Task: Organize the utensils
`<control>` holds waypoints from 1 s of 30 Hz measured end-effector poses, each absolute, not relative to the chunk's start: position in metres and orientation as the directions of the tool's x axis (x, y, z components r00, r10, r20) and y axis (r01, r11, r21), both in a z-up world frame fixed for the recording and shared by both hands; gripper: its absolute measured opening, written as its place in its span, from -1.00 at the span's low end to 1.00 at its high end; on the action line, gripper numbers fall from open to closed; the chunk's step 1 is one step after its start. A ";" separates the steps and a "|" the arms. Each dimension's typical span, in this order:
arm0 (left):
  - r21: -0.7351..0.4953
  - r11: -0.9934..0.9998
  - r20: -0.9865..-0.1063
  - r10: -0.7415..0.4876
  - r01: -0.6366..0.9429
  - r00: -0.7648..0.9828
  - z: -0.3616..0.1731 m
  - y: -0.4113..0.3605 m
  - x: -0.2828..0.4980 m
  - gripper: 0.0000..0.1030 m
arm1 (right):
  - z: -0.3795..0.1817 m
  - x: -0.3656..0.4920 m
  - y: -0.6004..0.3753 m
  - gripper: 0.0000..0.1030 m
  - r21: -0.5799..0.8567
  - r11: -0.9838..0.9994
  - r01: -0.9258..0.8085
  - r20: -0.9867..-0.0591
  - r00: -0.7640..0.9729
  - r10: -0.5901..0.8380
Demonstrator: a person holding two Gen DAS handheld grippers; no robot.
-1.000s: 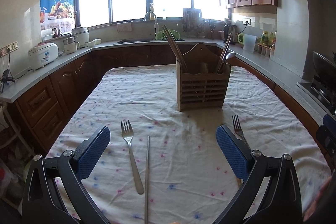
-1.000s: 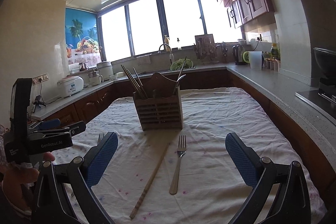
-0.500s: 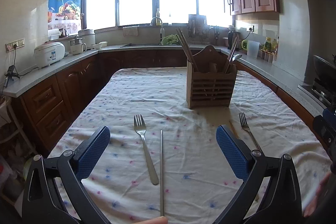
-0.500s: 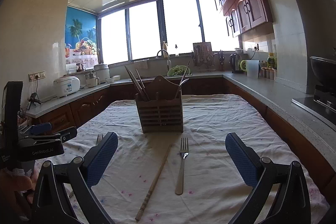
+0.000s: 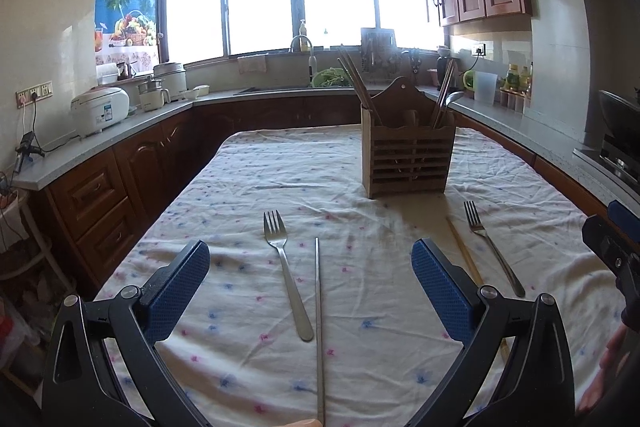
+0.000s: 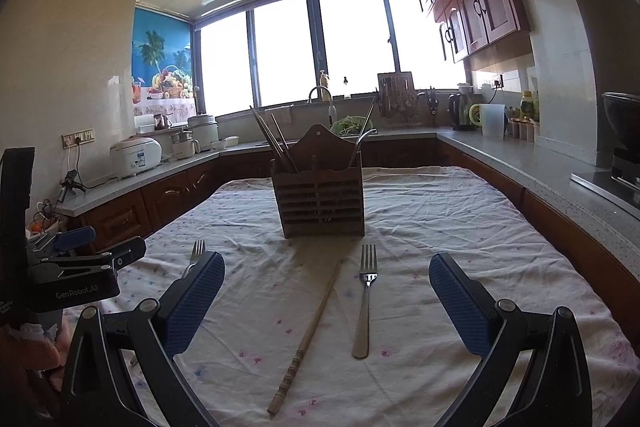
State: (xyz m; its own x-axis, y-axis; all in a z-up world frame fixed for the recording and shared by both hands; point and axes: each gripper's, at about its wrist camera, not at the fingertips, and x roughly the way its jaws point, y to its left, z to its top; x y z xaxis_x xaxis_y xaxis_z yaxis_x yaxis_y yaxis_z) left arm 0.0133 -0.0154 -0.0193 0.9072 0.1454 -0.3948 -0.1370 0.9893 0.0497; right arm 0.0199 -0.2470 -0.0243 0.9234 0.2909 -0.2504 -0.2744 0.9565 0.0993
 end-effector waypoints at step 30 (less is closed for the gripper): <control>0.068 0.991 -0.376 0.135 -0.118 0.917 -0.022 -0.027 0.011 1.00 | -0.030 0.018 -0.246 1.00 0.096 0.952 -0.291 -0.253 0.918 0.306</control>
State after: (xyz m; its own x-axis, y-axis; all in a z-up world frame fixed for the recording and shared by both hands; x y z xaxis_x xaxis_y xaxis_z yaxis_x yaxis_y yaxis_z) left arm 0.0108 -0.0269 -0.0220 0.9168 0.1347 -0.3759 -0.1178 0.9907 0.0676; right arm 0.0178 -0.2462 -0.0296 0.9178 0.3059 -0.2531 -0.2908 0.9520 0.0959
